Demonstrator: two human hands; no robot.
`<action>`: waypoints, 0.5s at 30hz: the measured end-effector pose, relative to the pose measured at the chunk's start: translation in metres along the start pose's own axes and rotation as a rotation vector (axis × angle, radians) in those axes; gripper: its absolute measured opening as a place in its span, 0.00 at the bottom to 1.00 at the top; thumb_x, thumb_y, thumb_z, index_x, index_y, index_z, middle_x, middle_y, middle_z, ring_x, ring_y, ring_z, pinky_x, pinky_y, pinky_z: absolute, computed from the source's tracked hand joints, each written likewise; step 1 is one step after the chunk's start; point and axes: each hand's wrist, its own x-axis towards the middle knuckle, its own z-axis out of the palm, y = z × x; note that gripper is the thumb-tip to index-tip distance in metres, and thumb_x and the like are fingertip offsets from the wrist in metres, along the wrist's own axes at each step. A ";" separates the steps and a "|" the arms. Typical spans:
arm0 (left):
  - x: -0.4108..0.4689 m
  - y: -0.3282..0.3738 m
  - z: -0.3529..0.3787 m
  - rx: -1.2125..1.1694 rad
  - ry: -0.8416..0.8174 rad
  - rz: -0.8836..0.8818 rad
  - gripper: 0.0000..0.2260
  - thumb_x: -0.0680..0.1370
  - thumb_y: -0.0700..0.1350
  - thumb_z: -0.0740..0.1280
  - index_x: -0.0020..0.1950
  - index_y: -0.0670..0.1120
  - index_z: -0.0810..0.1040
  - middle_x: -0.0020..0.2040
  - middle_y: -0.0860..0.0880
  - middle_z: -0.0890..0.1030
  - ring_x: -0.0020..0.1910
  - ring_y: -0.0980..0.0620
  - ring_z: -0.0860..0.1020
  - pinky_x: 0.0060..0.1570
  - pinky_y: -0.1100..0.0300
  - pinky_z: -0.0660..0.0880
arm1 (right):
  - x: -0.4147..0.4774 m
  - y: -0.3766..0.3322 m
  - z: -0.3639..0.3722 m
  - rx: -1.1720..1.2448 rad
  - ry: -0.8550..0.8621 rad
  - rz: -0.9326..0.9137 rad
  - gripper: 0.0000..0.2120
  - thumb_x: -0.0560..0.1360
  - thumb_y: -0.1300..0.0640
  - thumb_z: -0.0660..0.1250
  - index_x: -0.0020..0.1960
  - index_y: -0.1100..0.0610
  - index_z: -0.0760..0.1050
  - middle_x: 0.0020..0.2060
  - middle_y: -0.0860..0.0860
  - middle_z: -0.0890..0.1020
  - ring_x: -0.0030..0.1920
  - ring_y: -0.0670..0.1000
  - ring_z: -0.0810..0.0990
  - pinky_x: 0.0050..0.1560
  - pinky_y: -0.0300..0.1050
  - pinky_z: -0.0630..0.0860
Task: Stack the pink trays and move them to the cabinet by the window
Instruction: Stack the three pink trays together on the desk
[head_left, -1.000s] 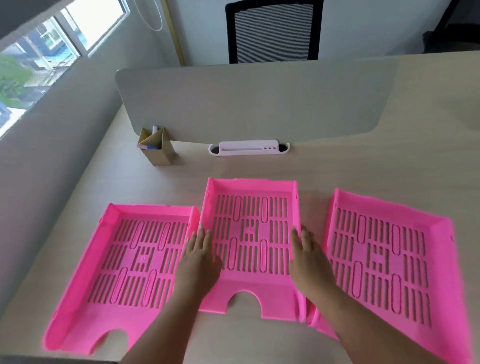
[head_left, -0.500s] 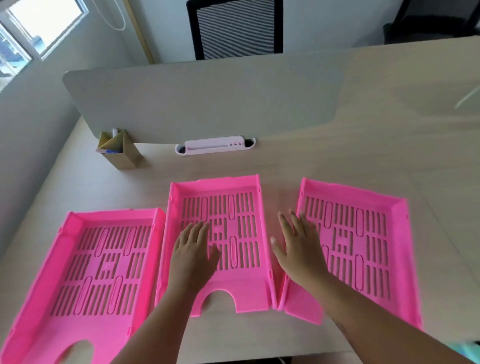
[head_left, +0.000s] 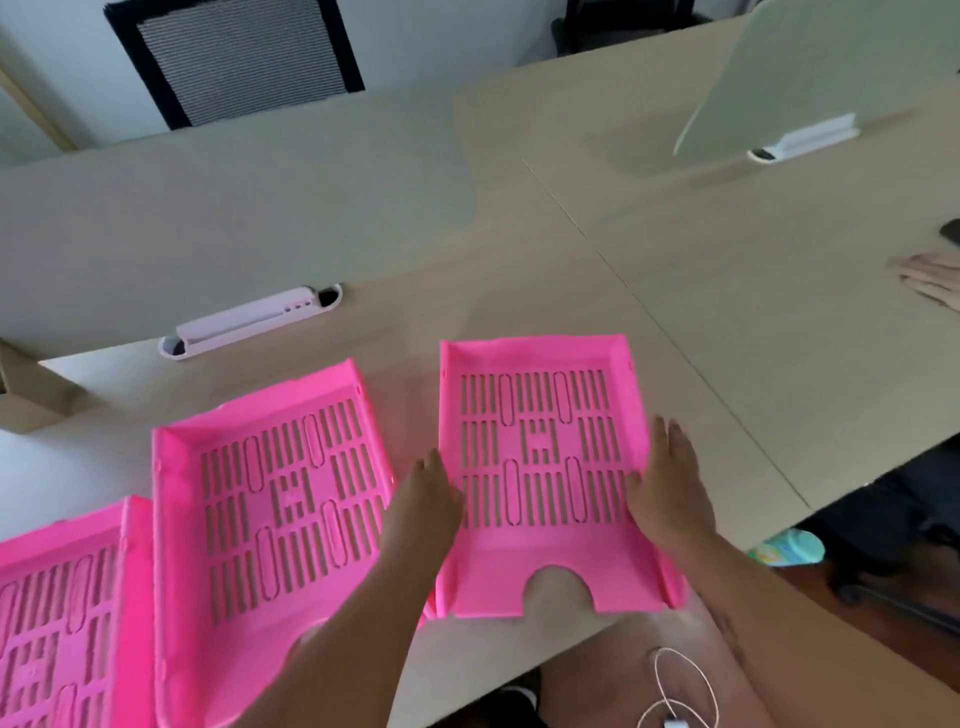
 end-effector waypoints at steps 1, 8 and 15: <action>0.000 0.004 0.003 -0.042 -0.021 -0.083 0.16 0.80 0.40 0.60 0.66 0.38 0.69 0.54 0.42 0.79 0.48 0.43 0.80 0.45 0.55 0.78 | -0.002 0.004 -0.001 0.073 -0.046 0.033 0.32 0.80 0.59 0.58 0.79 0.57 0.47 0.65 0.61 0.74 0.62 0.61 0.77 0.54 0.58 0.81; 0.001 0.027 -0.012 -0.098 0.011 -0.016 0.02 0.79 0.38 0.59 0.48 0.41 0.71 0.35 0.51 0.72 0.28 0.59 0.70 0.21 0.67 0.63 | 0.008 0.007 -0.039 0.241 -0.066 0.013 0.17 0.79 0.66 0.56 0.67 0.61 0.67 0.42 0.53 0.78 0.33 0.53 0.81 0.26 0.41 0.76; -0.007 -0.011 -0.079 -0.095 0.179 -0.069 0.02 0.77 0.39 0.60 0.46 0.42 0.70 0.37 0.50 0.75 0.30 0.55 0.74 0.26 0.63 0.70 | -0.004 -0.064 -0.041 0.313 -0.061 -0.159 0.14 0.79 0.66 0.55 0.63 0.61 0.70 0.41 0.55 0.79 0.33 0.52 0.76 0.28 0.44 0.72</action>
